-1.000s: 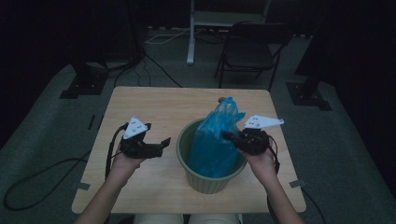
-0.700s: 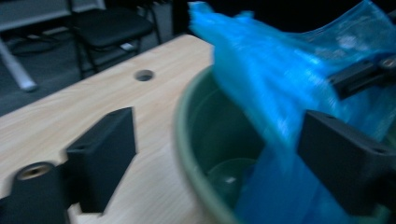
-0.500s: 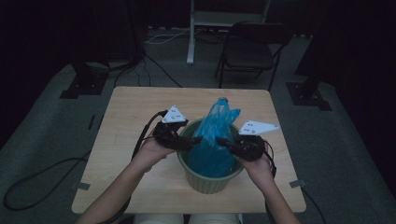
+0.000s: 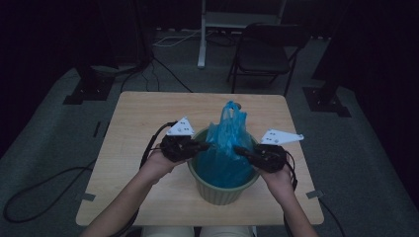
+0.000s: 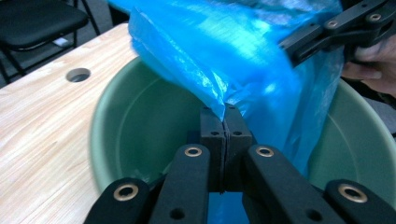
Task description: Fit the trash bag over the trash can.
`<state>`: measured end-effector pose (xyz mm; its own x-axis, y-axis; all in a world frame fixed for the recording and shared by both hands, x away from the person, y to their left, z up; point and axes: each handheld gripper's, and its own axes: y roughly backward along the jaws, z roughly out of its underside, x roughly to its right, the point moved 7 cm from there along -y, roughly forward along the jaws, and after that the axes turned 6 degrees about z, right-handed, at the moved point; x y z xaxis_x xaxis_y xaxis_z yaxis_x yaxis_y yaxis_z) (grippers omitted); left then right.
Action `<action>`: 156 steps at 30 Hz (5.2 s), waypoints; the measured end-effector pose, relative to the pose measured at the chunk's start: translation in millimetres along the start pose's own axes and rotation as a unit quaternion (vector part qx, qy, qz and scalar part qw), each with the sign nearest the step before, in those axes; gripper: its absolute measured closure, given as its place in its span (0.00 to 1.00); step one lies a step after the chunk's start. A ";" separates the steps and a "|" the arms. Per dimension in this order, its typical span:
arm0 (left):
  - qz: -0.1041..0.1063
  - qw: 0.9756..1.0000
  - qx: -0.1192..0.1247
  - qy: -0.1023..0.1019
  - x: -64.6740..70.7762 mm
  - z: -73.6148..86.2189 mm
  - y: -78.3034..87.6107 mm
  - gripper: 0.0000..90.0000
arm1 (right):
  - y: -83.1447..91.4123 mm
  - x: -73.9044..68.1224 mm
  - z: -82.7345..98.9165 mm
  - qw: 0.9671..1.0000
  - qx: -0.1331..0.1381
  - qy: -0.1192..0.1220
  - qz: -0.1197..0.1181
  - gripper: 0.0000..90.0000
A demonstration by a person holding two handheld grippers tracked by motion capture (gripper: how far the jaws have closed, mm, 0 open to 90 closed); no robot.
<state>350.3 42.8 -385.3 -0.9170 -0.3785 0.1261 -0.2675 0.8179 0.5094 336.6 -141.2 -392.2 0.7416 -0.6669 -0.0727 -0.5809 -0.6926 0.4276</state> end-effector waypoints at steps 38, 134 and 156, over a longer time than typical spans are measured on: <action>-0.008 1.000 0.022 0.016 -1.8 20.1 22.8 1.00 | 89.6 3.1 92.7 0.990 0.019 -0.133 -0.035 0.99; -0.039 0.993 0.070 0.081 -18.7 31.7 41.3 0.44 | 122.1 59.2 136.3 0.970 -0.007 -0.232 0.078 0.80; 0.021 0.999 0.042 0.011 56.3 3.7 19.3 0.23 | 78.7 31.0 56.8 0.981 0.022 -0.190 -0.020 0.56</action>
<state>292.4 38.9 -371.5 -0.9219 -0.3508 0.1646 -0.2530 0.8667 0.4299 294.8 -232.0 -412.0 0.5904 -0.6876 -0.4227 -0.5744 -0.7259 0.3785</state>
